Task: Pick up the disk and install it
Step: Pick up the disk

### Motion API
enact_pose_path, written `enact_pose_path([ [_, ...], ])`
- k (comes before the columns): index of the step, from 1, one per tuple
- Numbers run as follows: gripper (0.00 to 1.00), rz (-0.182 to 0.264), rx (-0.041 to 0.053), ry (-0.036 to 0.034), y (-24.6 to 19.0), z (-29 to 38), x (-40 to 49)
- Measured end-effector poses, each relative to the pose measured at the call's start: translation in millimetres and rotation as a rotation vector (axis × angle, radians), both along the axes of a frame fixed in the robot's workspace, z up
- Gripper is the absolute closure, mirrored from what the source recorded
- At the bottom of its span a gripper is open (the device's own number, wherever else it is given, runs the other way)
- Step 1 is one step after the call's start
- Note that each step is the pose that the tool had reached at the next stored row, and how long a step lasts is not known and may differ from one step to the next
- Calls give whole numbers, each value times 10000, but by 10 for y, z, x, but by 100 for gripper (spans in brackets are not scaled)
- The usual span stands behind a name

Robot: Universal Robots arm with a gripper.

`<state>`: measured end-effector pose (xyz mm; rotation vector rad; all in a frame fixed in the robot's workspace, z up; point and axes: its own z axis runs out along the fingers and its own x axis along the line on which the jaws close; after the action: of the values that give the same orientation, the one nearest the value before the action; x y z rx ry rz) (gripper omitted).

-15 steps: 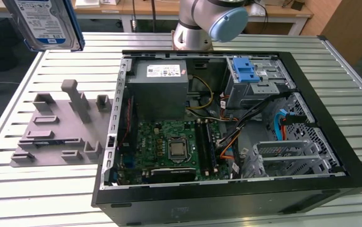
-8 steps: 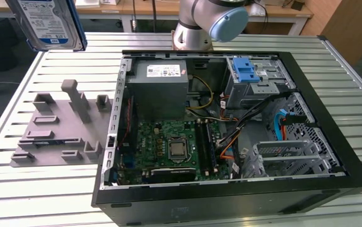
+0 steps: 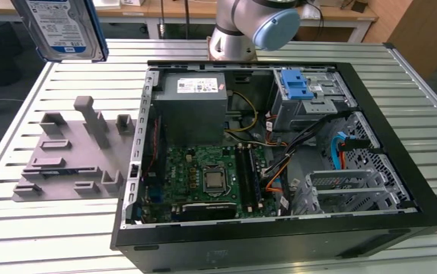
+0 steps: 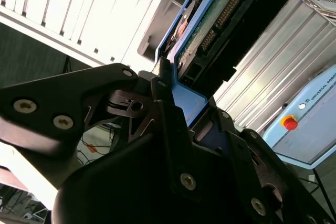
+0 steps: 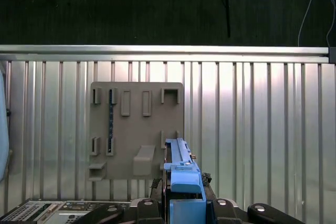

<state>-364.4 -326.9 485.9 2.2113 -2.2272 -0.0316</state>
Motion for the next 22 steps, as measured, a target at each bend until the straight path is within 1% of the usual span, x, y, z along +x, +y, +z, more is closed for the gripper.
enact_pose_path([
  [22,64,0,0,0,0,0,178],
])
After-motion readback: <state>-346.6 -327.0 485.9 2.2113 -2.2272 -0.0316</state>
